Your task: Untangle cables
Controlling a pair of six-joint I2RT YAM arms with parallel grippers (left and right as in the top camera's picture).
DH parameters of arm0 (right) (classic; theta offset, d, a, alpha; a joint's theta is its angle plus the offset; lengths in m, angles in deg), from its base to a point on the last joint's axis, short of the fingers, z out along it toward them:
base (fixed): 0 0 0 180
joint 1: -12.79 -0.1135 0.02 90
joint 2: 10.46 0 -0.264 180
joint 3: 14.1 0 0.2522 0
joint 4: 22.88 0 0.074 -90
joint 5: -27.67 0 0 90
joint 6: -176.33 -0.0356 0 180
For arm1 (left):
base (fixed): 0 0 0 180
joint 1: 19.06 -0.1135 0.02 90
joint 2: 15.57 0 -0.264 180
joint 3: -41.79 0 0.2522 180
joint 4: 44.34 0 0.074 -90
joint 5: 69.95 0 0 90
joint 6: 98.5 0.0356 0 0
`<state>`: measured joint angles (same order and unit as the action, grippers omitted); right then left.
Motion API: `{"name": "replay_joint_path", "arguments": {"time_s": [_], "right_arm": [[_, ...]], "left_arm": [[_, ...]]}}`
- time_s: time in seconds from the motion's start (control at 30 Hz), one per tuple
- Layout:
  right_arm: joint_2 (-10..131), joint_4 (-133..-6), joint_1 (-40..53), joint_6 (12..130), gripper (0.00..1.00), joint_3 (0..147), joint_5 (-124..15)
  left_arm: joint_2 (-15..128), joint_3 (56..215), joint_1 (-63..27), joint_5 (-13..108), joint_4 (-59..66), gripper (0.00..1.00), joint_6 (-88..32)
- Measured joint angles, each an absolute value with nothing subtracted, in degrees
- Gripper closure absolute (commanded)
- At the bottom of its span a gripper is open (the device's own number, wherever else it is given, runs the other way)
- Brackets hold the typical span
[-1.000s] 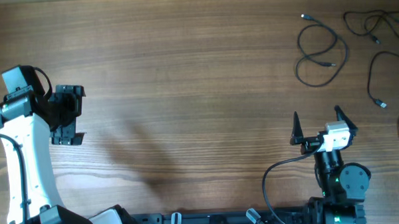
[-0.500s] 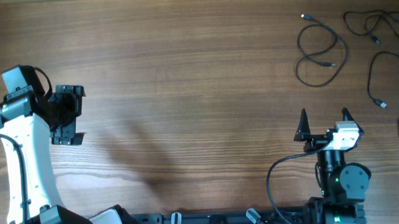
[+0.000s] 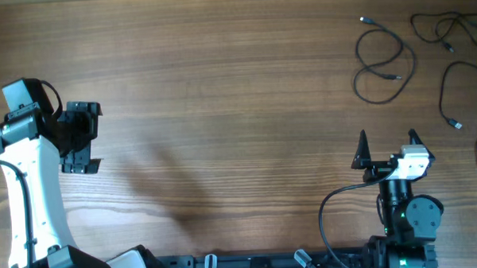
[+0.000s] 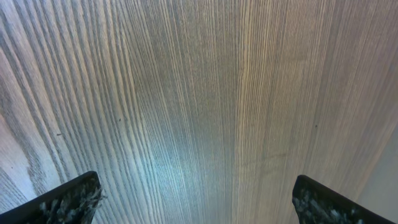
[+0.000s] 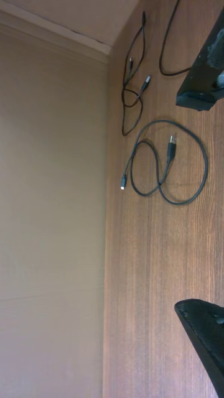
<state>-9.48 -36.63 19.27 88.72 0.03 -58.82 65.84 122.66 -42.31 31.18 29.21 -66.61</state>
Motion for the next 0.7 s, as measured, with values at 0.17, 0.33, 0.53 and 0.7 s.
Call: {"name": "replay_joint_path", "arguments": {"time_s": [0.17,0.33,0.53,0.7], "right_arm": [[-9.48,-36.63,19.27,88.7,0.0,0.03,-58.82],[-9.48,-36.65,19.27,88.7,0.0,0.03,-58.82],[-9.57,-36.67,19.27,88.7,0.0,0.03,-58.84],[-9.57,-36.65,19.27,88.68,0.0,0.03,-58.97]], "left_arm": [[63.79,122.66,-41.06,30.96,29.21,0.0,-66.61],[45.27,122.59,-29.61,25.3,29.49,0.0,-66.61],[14.41,122.94,-22.11,19.66,40.49,0.0,-64.82],[1.25,121.37,-21.76,20.41,44.22,0.0,-55.66]]}}
